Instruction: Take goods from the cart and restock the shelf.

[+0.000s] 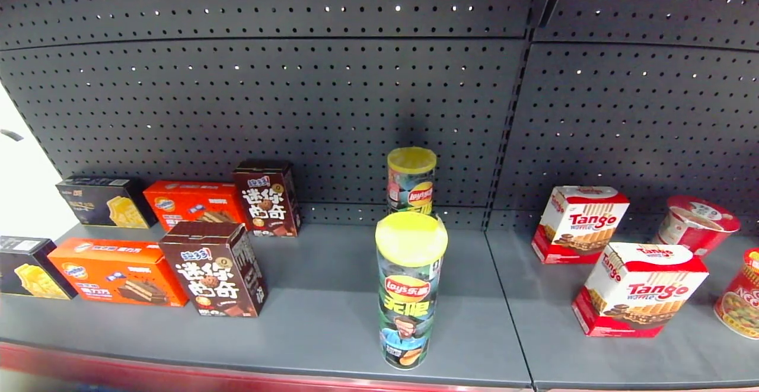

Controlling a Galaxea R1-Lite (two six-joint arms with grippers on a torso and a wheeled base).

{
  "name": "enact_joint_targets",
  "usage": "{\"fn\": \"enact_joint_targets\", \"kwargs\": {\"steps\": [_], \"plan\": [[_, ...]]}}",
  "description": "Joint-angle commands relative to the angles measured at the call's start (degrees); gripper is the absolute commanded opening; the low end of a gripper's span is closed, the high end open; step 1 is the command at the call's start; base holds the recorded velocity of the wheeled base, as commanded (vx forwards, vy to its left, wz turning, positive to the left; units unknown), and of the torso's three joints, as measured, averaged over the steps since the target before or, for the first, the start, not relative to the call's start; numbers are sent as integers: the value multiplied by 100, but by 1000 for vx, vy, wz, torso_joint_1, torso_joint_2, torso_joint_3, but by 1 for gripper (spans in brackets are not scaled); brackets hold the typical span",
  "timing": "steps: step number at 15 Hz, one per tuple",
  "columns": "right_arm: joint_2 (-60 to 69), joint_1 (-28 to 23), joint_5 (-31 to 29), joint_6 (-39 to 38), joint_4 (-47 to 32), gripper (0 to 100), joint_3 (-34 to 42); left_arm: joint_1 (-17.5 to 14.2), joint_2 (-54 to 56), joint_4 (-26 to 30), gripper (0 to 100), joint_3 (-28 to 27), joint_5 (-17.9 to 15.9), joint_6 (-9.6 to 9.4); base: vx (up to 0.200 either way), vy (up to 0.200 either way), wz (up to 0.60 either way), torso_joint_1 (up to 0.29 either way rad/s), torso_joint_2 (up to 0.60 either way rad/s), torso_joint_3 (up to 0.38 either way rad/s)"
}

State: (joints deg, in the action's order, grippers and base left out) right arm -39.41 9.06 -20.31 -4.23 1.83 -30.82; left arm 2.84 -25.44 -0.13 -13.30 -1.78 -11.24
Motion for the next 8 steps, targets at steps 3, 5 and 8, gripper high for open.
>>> {"fn": "enact_joint_targets", "kwargs": {"steps": [3, 5, 8], "plan": [[1797, -844, 27, 19, -596, 100, 955, -38, 865, 154, 100, 64, 64, 412, 0, 0, 0, 0, 0, 0], [2342, -818, 203, 89, -552, 100, 1306, -56, 1270, 216, 100, 196, 178, 509, 0, 0, 0, 0, 0, 0], [3247, -835, 818, 203, -517, 100, 1851, -64, 1982, 216, 100, 680, 125, 474, 0, 0, 0, 0, 0, 0]]}}
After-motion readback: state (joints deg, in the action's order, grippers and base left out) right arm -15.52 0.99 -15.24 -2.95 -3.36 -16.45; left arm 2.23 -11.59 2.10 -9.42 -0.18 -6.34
